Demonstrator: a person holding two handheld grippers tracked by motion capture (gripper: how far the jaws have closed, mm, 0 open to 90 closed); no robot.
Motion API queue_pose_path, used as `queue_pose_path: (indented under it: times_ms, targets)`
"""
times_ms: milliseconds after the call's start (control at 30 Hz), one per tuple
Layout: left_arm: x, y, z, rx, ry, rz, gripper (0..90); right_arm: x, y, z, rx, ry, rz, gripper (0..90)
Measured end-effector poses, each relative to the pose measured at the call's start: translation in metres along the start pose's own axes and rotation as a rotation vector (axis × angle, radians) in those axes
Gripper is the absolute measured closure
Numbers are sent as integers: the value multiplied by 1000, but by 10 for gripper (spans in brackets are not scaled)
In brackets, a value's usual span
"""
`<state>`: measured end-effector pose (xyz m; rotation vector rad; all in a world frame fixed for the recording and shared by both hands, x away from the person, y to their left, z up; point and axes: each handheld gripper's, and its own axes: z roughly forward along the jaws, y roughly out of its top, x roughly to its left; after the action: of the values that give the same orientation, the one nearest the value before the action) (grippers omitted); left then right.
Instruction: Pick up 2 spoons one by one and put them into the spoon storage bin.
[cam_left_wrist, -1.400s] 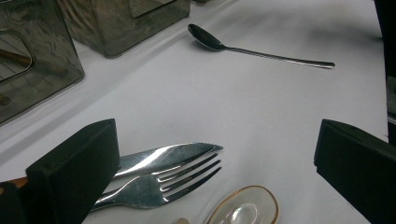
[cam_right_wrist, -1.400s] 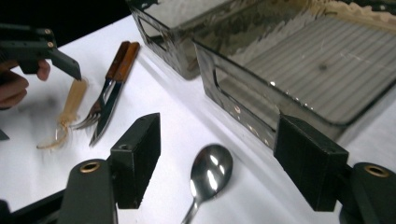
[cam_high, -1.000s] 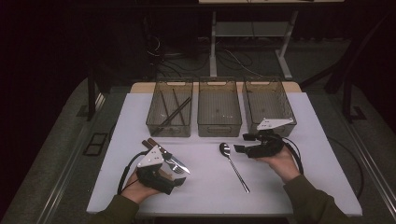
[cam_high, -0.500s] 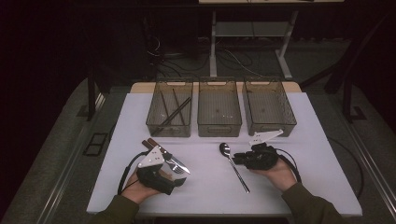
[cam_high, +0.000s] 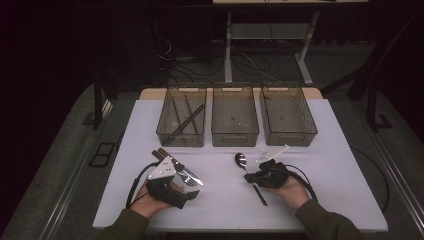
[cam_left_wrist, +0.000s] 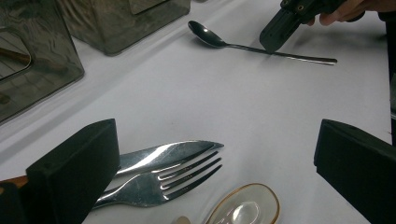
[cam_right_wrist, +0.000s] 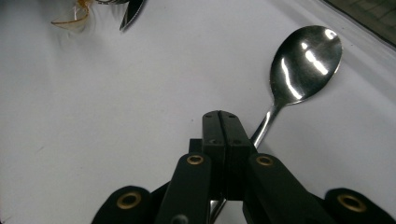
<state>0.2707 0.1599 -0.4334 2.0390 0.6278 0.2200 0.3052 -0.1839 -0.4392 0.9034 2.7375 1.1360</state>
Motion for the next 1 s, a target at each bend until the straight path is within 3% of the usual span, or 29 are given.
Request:
queue_pose_path:
  times_ms: [167, 333, 567, 767, 1000]
  targets:
    - [0, 0, 0, 0, -1, 1, 0, -6, 4, 2, -6, -54, 18, 898]
    - [0, 0, 0, 0, -2, 0, 0, -20, 14, 5, -20, -116, 44, 898]
    - [0, 0, 1, 1, -4, 0, 0, -42, 23, 9, -33, -162, 78, 898]
    - [0, 0, 0, 0, -5, 0, 0, -58, 30, 18, -34, -173, 103, 898]
    - [0, 0, 0, 2, -6, 2, 0, -63, 36, 28, -44, -155, 114, 898]
